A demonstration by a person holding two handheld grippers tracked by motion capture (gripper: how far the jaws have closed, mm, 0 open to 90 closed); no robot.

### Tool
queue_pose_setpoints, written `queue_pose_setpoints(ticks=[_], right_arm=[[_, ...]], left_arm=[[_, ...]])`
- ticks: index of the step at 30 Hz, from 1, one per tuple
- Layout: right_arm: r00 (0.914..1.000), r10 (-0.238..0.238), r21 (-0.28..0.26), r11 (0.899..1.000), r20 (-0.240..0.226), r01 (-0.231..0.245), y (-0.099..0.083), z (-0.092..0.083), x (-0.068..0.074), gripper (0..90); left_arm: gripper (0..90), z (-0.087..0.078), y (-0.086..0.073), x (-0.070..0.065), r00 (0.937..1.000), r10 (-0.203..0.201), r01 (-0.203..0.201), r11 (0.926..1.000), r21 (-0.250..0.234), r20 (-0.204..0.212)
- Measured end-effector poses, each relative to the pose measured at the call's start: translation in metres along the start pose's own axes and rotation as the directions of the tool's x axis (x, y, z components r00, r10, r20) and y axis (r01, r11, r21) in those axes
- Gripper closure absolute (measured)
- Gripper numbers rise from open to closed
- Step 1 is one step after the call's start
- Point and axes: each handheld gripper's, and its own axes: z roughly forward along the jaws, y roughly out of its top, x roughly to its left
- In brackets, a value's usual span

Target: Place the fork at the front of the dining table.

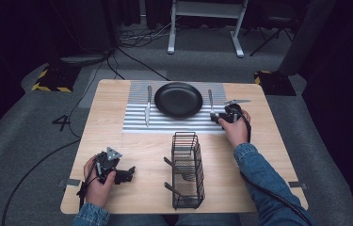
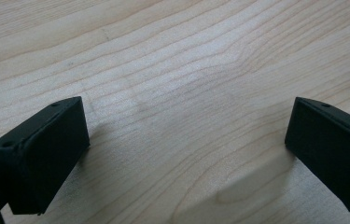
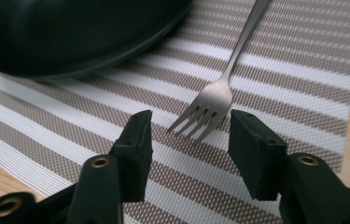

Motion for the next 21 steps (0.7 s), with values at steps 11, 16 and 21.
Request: queue_pose_setpoints(ticks=[11,16,21], right_arm=[[0.9987,-0.049,-0.043,0.998,0.016,0.049,0.005,-0.032,-0.006,40.6],[0.9952,-0.098,-0.053,0.994,0.010,0.098,-0.001,-0.052,-0.003,40.0],[0.9953,-0.097,-0.061,0.993,-0.003,0.097,-0.007,-0.064,-0.001,39.7]], left_arm=[[0.0,0.000,0.000,0.000,1.0000,0.000,0.000,1.0000,0.000,0.000],[0.0,0.000,0.000,0.000,1.0000,0.001,-0.001,1.0000,0.000,0.001],[0.0,0.000,0.000,0.000,1.0000,0.000,0.000,1.0000,0.000,0.001]])
